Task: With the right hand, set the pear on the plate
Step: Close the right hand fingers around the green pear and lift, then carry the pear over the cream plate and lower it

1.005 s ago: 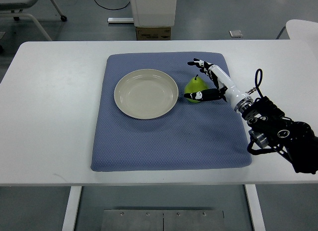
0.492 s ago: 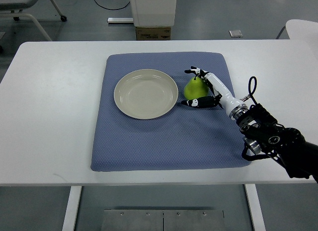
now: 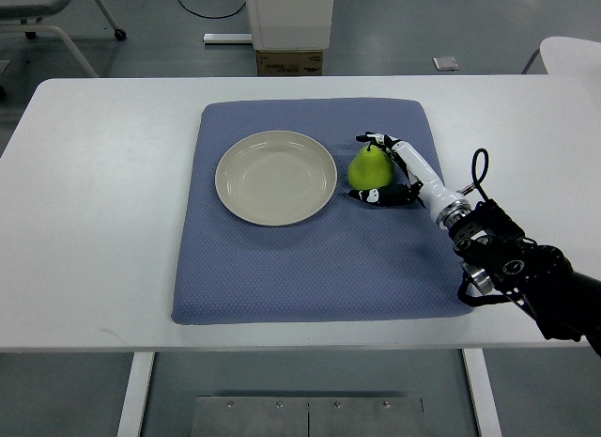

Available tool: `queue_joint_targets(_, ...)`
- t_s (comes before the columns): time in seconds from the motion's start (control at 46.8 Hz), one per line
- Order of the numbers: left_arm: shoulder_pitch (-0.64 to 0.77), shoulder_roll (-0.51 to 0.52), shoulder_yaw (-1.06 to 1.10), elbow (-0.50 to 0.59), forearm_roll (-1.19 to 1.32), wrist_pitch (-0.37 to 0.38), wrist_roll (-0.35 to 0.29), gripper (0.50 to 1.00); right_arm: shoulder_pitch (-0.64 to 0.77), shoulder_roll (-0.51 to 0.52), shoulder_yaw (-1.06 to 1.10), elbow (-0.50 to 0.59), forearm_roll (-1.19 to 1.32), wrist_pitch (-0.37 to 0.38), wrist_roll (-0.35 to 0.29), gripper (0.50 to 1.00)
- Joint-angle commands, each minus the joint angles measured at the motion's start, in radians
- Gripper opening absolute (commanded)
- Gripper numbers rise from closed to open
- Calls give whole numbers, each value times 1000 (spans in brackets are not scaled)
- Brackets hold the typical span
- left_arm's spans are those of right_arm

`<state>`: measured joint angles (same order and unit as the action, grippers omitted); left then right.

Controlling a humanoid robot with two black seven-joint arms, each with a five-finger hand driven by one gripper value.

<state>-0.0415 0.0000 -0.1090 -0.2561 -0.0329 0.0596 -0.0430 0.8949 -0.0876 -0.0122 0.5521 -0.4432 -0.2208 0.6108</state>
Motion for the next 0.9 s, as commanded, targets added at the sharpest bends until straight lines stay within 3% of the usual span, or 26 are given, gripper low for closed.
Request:
queue_joint_targets(0.0, 0, 0, 2, 0, -1, 0, 0, 1000, 1, 6, -14, -12, 0, 0, 0, 889)
queue_joint_targets(0.107, 0, 0, 0, 0, -1, 0, 0, 1000, 1, 9, -31, -20, 0, -2, 0, 786)
queue_joint_targets(0.192, 0, 0, 0, 0, 1, 0, 0, 1000, 1, 8, -35, -21, 1, 0, 0, 598)
queue_joint_targets(0.214, 0, 0, 0, 0, -1, 0, 0, 1000, 1, 8, -35, -21, 0, -2, 0, 530)
queue_joint_targets(0.235, 0, 0, 0, 0, -1, 0, 0, 1000, 2, 8, -35, -21, 1, -2, 0, 500)
queue_joint_targets(0.599, 0, 0, 2, 0, 1, 0, 0, 1000, 30, 8, -29, -17, 4, 0, 0, 500)
queue_joint_targets(0.876, 0, 0, 0, 0, -1, 0, 0, 1000, 147, 57, -26, -4, 8, 9, 0, 500)
